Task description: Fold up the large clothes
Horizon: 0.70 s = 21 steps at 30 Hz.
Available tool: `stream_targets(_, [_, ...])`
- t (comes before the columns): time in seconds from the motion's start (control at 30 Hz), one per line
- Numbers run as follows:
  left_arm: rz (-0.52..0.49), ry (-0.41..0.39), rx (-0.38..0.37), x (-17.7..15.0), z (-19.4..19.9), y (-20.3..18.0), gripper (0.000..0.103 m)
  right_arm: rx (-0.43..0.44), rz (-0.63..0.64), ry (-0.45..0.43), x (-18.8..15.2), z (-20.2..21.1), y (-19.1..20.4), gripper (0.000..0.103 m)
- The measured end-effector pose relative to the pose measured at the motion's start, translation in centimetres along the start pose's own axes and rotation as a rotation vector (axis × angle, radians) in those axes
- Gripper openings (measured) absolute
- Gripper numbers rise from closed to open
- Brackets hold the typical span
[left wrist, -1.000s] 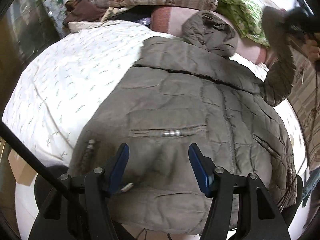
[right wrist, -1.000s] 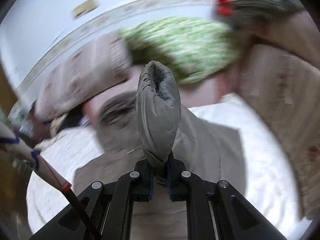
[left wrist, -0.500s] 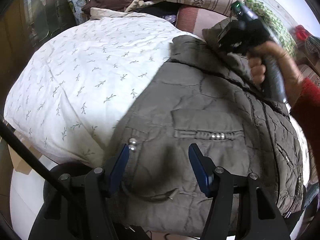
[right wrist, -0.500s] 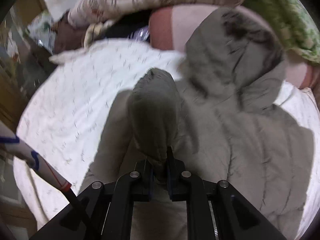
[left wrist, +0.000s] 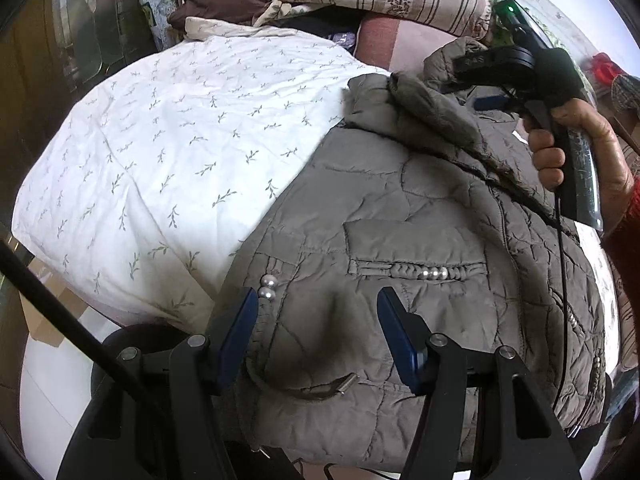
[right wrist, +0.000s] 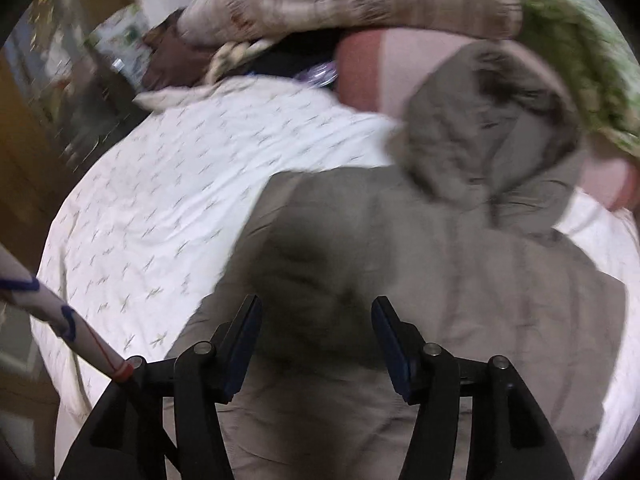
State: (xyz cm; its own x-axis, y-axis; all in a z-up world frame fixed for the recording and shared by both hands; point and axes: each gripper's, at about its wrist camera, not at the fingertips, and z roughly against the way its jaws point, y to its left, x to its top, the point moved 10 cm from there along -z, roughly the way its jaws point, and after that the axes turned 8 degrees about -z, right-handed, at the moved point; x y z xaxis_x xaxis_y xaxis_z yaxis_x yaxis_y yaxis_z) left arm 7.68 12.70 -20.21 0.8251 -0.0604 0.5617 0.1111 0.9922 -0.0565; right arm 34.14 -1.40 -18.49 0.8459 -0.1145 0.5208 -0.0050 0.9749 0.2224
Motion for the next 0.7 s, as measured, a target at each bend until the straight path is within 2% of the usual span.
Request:
stream_targets(0.03, [-0.004,-0.003,-0.001,0.1,0.0,-0.1,0.061,-0.027,-0.018,-0.007,0.2,0.2,-0.9,0.055])
stream_targets(0.07, [-0.007,-0.006,-0.003,0.1,0.1,-0.3,0.061,-0.067,-0.036,-0.017,0.5,0.4,-2.1,0.044])
stream_targets(0.1, [-0.010,-0.006,-0.006,0.2,0.2,-0.4,0.061,-0.098,-0.053,-0.019,0.7,0.3,-3.2,0.042])
stream_targets(0.17, [-0.017,-0.004,-0.009,0.3,0.1,-0.7,0.061,-0.113,-0.100,-0.002,1.1,-0.2,-4.8,0.043])
stream_targets(0.3, [-0.022,-0.007,-0.014,1.3,0.2,-0.8,0.061,-0.087,-0.206,0.093,0.4,-3.4,-5.8,0.043])
stream_targets(0.37, [-0.028,-0.021,-0.023,2.4,0.5,-1.1,0.061,-0.087,-0.203,0.143,-0.8,-5.5,-5.3,0.045])
stream_targets(0.47, [-0.053,-0.063,-0.019,5.0,0.9,-1.9,0.061,-0.122,-0.147,0.143,-1.4,-7.1,-5.0,0.046])
stream_targets(0.6, [-0.062,-0.107,-0.052,9.1,0.4,-4.1,0.063,-0.043,-0.159,0.122,-0.1,-4.5,-6.0,0.046])
stream_targets(0.7, [-0.049,-0.127,-0.085,12.7,-1.4,-6.0,0.065,-0.049,-0.193,0.056,1.7,-1.3,-8.5,0.048])
